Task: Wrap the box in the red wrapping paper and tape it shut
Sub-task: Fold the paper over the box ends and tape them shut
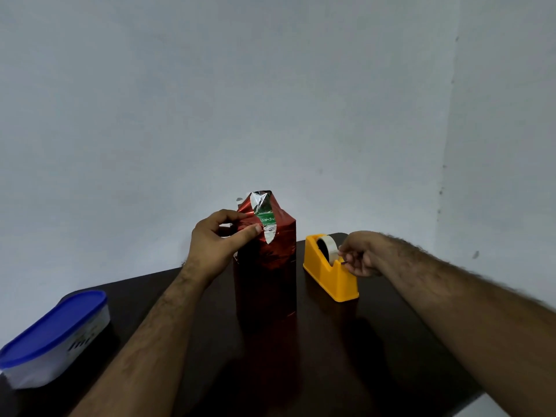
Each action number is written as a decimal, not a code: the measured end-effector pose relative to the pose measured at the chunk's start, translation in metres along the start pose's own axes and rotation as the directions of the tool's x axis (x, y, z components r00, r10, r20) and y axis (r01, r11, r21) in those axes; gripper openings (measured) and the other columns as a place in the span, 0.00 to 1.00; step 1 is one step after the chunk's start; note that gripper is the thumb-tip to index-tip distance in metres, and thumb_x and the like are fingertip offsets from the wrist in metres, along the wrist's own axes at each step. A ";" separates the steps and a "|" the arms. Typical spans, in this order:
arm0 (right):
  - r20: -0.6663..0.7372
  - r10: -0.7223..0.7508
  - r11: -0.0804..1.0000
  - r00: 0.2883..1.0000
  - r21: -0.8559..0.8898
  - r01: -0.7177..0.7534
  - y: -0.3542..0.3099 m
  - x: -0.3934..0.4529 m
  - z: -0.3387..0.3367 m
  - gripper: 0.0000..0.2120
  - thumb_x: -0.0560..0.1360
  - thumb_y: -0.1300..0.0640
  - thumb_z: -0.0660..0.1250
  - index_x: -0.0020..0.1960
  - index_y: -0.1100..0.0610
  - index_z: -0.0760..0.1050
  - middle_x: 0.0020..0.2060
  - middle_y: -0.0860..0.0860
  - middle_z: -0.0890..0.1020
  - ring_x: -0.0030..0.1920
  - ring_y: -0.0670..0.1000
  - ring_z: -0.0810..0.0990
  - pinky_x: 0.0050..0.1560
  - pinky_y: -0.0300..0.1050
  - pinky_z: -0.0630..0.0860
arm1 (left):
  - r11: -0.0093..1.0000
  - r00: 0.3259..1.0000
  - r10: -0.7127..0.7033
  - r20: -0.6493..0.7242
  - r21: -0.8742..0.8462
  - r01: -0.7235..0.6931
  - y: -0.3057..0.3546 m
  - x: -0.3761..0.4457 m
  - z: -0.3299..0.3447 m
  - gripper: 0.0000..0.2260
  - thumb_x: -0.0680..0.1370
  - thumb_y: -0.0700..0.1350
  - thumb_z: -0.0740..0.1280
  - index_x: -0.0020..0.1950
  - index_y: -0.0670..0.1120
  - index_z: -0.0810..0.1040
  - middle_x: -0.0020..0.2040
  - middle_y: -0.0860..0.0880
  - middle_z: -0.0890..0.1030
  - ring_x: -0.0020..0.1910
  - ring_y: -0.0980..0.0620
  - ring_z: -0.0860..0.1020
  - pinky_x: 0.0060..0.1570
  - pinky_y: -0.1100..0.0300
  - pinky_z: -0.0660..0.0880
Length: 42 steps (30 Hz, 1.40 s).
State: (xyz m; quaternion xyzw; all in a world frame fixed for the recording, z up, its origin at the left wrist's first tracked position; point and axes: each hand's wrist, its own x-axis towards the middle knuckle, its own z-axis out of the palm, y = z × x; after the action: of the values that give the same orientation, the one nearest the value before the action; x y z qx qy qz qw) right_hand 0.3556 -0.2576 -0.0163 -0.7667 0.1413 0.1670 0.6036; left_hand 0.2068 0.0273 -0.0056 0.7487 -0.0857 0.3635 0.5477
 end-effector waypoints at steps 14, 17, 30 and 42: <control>-0.052 -0.223 0.668 0.973 0.719 0.191 0.061 -0.013 0.008 0.07 0.75 0.68 0.69 0.52 0.63 0.78 0.40 0.57 0.82 0.35 0.48 0.81 0.37 0.47 0.84 | 0.999 0.999 -0.025 -0.031 -0.048 0.023 -0.002 0.001 0.003 0.11 0.73 0.48 0.82 0.54 0.48 0.88 0.51 0.50 0.89 0.50 0.50 0.88 0.51 0.54 0.85; -0.035 -0.294 0.564 0.955 0.800 0.203 0.073 -0.015 0.010 0.02 0.77 0.67 0.68 0.49 0.63 0.78 0.39 0.57 0.80 0.36 0.50 0.83 0.41 0.49 0.85 | 0.999 0.999 -0.024 -0.030 -0.049 0.022 -0.001 0.001 0.003 0.11 0.73 0.48 0.82 0.54 0.49 0.88 0.50 0.50 0.89 0.50 0.51 0.88 0.51 0.55 0.84; -0.224 -0.175 0.896 0.959 0.369 0.249 0.080 -0.027 -0.003 0.11 0.69 0.60 0.75 0.51 0.60 0.84 0.47 0.54 0.81 0.33 0.49 0.69 0.27 0.39 0.66 | 0.998 0.998 -0.044 -0.054 -0.043 0.041 -0.006 0.002 0.001 0.11 0.74 0.50 0.81 0.55 0.50 0.88 0.52 0.52 0.89 0.50 0.52 0.88 0.51 0.57 0.83; -0.087 -0.042 0.999 0.995 -0.035 0.039 0.065 -0.028 -0.015 0.10 0.77 0.53 0.73 0.54 0.56 0.79 0.37 0.52 0.72 0.34 0.50 0.68 0.34 0.43 0.66 | 0.999 0.998 -0.038 -0.050 -0.040 0.036 -0.003 0.002 0.002 0.08 0.75 0.49 0.80 0.53 0.51 0.89 0.50 0.54 0.89 0.48 0.55 0.88 0.46 0.64 0.82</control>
State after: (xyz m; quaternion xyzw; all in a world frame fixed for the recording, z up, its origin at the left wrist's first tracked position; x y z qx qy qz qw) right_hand 0.3041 -0.2865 -0.0586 -0.7859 0.1494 0.1231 0.5873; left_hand 0.2110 0.0275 -0.0068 0.7299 -0.0650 0.3702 0.5709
